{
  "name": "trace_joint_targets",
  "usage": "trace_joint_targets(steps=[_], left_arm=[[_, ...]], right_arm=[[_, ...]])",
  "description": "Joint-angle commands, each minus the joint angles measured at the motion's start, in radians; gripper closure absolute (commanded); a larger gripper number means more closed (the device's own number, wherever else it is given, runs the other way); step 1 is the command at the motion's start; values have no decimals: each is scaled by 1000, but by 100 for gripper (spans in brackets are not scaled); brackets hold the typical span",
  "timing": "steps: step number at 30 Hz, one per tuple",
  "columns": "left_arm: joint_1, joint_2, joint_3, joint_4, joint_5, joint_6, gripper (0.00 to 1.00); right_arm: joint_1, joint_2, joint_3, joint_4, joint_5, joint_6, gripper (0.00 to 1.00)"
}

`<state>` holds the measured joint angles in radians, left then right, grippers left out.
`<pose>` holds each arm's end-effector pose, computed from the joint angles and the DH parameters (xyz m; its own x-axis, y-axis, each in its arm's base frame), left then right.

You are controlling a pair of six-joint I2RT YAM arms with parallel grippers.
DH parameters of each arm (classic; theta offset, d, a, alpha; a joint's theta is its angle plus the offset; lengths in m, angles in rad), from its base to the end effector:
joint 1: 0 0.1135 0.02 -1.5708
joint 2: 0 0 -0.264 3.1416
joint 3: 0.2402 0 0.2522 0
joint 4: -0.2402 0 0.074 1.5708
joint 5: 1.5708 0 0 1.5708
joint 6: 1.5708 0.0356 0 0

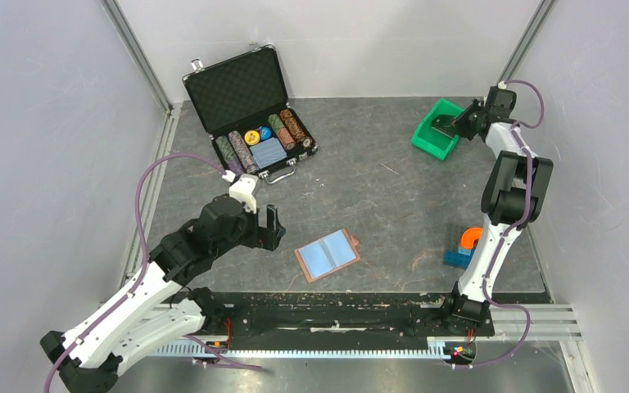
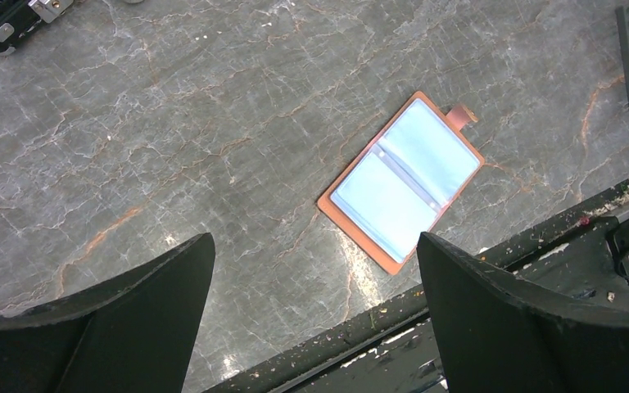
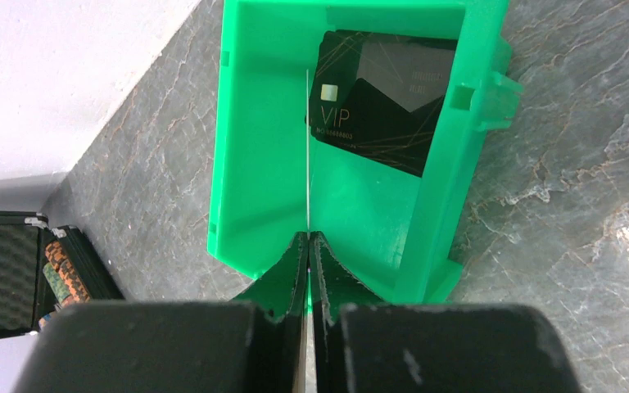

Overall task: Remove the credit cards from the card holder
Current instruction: Place the credit card in the storage box.

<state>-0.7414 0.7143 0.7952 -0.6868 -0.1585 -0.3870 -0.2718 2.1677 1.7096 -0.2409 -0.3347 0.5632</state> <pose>0.1141 -0.0969 0.3039 -0.6045 0.0482 -0.7951 0.3704 0.9007 -0.2270 0.4819 -0.1222 0.2081 -0.5180 0.6679 -0.5344 0.3405 0.7342 0.5874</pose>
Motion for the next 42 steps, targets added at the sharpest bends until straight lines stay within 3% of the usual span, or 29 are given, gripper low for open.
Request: trace_joint_targets(steps=[1,31,34,42], left_arm=[[-1,-4,-1,9,-32,50,0],[-1,23,-1,23,-33,47,0],[-1,19,-2,23,-37,47,0],[-1,20,-2,23,-36,45,0]], right_arm=[[-3,26,71,53,13,25,100],[-15,104,95,110,59,98,100],[-18,103,93,108,61,104,93],[-33,73,96,107,68,120,86]])
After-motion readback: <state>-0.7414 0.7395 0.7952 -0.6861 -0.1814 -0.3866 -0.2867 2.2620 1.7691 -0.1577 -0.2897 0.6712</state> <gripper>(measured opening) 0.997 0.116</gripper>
